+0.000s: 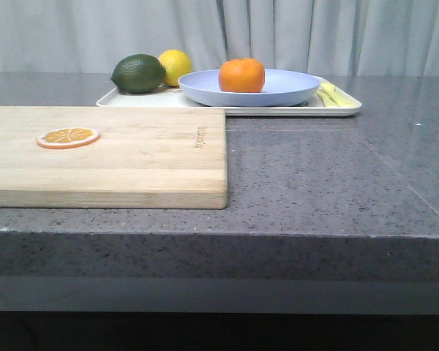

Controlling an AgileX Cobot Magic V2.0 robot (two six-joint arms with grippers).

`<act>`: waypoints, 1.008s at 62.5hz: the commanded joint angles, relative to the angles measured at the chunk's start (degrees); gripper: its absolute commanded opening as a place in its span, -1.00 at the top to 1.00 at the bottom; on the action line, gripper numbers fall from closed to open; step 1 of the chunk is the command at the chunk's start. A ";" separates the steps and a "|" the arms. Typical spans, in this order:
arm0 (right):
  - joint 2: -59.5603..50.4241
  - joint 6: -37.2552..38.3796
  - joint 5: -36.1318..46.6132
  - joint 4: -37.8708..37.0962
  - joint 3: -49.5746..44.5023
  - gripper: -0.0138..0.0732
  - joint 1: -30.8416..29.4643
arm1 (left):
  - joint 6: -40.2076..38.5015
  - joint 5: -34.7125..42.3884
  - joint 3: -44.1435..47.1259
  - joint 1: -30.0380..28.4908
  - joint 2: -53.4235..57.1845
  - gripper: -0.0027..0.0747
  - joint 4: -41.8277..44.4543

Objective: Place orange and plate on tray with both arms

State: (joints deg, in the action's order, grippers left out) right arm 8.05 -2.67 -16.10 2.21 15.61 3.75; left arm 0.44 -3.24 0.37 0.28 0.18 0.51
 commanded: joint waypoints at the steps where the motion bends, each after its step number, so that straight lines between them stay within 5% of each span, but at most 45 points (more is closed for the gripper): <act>1: -3.17 -0.48 13.34 -0.87 -4.68 0.95 -0.12 | 0.12 4.17 1.57 -0.18 1.18 0.98 -0.51; 18: -9.78 -0.48 21.79 -0.87 -15.75 0.95 -1.96 | 0.12 4.17 1.57 -0.18 1.18 0.98 -0.51; 63: -9.72 -0.43 20.67 -1.01 -15.76 0.95 -3.52 | 0.12 4.17 1.57 -0.18 1.18 0.98 -0.51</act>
State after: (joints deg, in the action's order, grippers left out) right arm -0.59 -2.54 0.00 2.15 -1.48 0.93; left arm 0.44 -3.24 0.37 0.28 0.18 0.38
